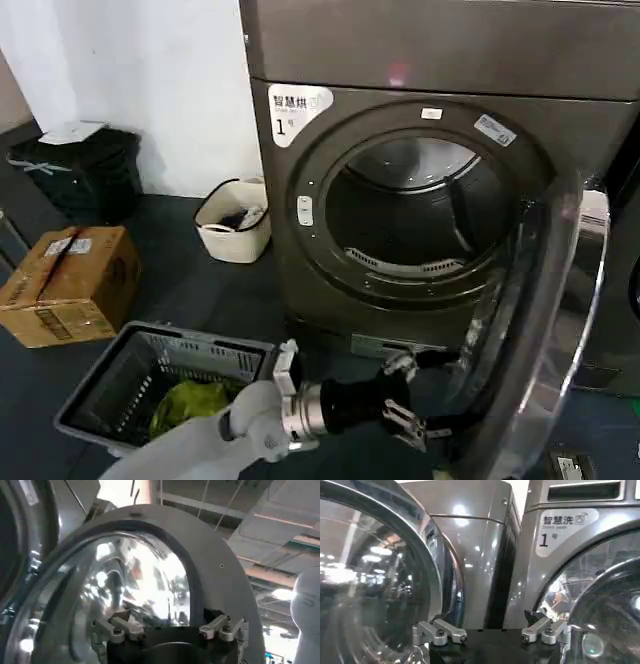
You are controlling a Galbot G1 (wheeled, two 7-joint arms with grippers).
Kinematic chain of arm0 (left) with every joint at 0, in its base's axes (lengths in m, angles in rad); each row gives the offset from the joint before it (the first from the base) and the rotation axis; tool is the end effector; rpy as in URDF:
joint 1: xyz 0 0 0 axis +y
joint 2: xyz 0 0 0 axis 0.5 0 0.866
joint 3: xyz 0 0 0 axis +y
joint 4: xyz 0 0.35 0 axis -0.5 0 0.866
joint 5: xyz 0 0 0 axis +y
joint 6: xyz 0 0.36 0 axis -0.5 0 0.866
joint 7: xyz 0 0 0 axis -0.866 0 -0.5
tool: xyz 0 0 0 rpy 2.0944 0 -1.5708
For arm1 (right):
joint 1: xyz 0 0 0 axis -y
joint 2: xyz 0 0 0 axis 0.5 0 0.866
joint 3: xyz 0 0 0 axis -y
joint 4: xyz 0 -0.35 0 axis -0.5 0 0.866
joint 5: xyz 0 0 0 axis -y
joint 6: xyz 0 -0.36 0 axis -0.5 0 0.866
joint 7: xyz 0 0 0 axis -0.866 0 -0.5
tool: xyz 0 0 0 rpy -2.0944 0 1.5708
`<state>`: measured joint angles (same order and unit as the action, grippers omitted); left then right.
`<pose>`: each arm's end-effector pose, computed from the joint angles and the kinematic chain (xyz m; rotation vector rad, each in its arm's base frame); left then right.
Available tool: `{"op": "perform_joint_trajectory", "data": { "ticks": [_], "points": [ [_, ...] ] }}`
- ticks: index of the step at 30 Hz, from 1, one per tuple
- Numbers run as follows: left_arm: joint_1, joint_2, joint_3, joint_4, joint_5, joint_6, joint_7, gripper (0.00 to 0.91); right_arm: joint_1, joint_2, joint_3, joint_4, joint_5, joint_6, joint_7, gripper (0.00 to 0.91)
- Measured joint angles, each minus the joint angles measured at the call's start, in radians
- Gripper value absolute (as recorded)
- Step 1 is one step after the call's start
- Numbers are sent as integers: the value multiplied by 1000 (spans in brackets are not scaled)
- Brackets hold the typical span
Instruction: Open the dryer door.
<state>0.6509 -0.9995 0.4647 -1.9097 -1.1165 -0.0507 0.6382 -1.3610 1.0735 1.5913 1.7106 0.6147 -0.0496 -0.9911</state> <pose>0.3063 -0.1140 -0.2481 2.2178 2.0557 -0.7537 0.1281 -0.4175 -0.1620 -0.2315 2.8715 -0.3172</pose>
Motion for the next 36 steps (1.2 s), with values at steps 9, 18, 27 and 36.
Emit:
{"op": "perform_joint_trajectory", "data": {
  "ticks": [9, 18, 27, 36],
  "points": [
    [-55, -40, 76, 27, -8, -7, 4, 907, -43, 1, 73, 32, 19, -14, 20, 907],
    [-125, -107, 139, 69, -19, -13, 4, 907, -86, 11, 133, 45, 37, -21, 29, 907],
    [-168, -180, 189, 107, -12, -18, 0, 907, -117, 9, 195, 53, 66, -31, 92, 907],
    [-206, -233, 209, 153, -23, -24, 0, 907, -142, 9, 268, 47, 53, -29, 133, 907]
  ]
}}
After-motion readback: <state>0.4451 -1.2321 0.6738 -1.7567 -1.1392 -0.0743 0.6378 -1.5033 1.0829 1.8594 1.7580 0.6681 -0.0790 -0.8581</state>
